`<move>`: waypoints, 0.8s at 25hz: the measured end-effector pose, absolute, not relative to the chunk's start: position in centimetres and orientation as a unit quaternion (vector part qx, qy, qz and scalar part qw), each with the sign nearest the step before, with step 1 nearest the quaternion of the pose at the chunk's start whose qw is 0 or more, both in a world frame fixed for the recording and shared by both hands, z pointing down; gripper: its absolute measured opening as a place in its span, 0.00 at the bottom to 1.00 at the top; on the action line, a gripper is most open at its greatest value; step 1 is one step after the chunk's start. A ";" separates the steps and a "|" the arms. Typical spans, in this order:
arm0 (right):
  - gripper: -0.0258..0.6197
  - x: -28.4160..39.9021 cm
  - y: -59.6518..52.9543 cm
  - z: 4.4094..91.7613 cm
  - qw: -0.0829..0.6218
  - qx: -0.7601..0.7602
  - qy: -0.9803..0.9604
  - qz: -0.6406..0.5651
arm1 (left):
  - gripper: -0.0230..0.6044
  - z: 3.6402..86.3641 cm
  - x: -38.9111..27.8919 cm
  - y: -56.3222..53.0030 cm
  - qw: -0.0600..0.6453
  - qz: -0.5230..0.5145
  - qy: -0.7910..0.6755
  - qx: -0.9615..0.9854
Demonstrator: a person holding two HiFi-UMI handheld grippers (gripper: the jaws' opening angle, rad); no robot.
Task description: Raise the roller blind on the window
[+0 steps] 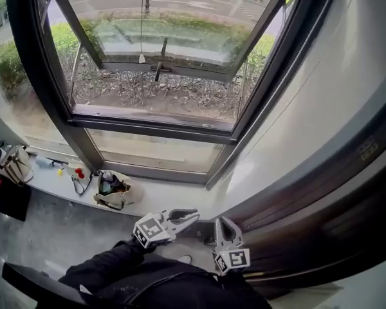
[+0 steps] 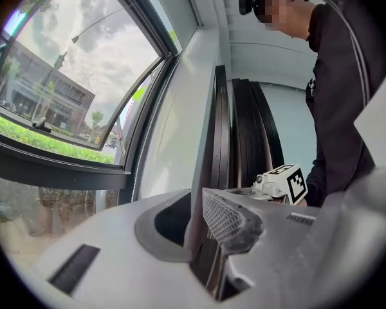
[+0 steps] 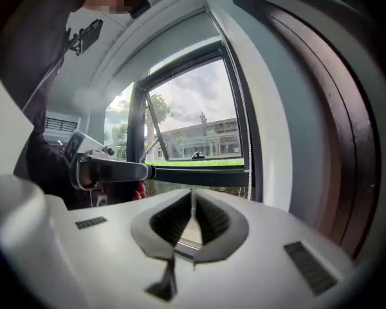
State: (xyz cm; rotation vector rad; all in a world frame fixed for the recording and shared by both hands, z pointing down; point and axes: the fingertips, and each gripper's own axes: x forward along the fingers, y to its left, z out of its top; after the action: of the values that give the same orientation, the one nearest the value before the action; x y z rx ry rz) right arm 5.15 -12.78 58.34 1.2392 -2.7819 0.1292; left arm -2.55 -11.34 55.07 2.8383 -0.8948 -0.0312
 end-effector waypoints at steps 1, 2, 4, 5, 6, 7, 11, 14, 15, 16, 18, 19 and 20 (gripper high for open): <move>0.05 5.1 -12.0 57.8 0.040 0.388 -0.920 0.040 | 0.13 54.7 -2.2 -10.7 0.082 -0.017 -0.308 0.948; 0.05 5.1 -11.1 57.3 0.035 0.369 -0.928 0.039 | 0.10 54.3 -1.8 -10.0 0.081 -0.024 -0.316 0.945; 0.05 5.1 -9.8 56.5 0.027 0.336 -0.941 0.042 | 0.05 53.7 -1.0 -8.5 0.087 -0.036 -0.330 0.939; 0.05 5.2 -9.4 56.1 0.022 0.324 -0.945 0.042 | 0.05 53.3 -0.6 -8.0 0.095 -0.043 -0.337 0.936; 0.05 5.3 -9.0 55.7 0.018 0.315 -0.948 0.041 | 0.05 52.9 -0.3 -7.6 0.102 -0.049 -0.342 0.933; 0.05 5.3 -8.7 55.3 0.015 0.308 -0.950 0.040 | 0.05 52.7 0.0 -7.3 0.109 -0.053 -0.346 0.930; 0.05 5.4 -7.9 53.9 0.003 0.292 -0.955 0.048 | 0.05 51.8 0.4 -7.0 0.119 -0.052 -0.353 0.927; 0.05 5.0 -7.5 53.5 0.001 0.283 -0.958 0.053 | 0.05 51.5 0.2 -7.1 0.112 -0.045 -0.355 0.927; 0.05 4.8 -7.4 53.5 0.002 0.280 -0.959 0.053 | 0.05 51.6 0.1 -7.0 0.111 -0.043 -0.356 0.927; 0.05 4.5 -7.2 53.6 0.003 0.277 -0.960 0.052 | 0.05 51.7 0.0 -6.9 0.110 -0.042 -0.355 0.927; 0.05 3.9 -6.9 53.7 0.003 0.274 -0.960 0.052 | 0.05 51.9 -0.2 -6.6 0.107 -0.039 -0.351 0.930; 0.05 3.6 -6.8 53.7 0.000 0.274 -0.960 0.053 | 0.05 52.0 -0.4 -6.4 0.103 -0.037 -0.348 0.931; 0.05 3.2 -6.8 53.6 -0.003 0.274 -0.960 0.054 | 0.05 52.0 -0.5 -6.3 0.100 -0.034 -0.345 0.932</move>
State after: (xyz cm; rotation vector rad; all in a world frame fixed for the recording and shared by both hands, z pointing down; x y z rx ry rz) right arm 3.19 -6.78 53.56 0.8635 -3.0216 0.1710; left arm -0.54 -6.34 51.96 2.7567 -1.0213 -0.1000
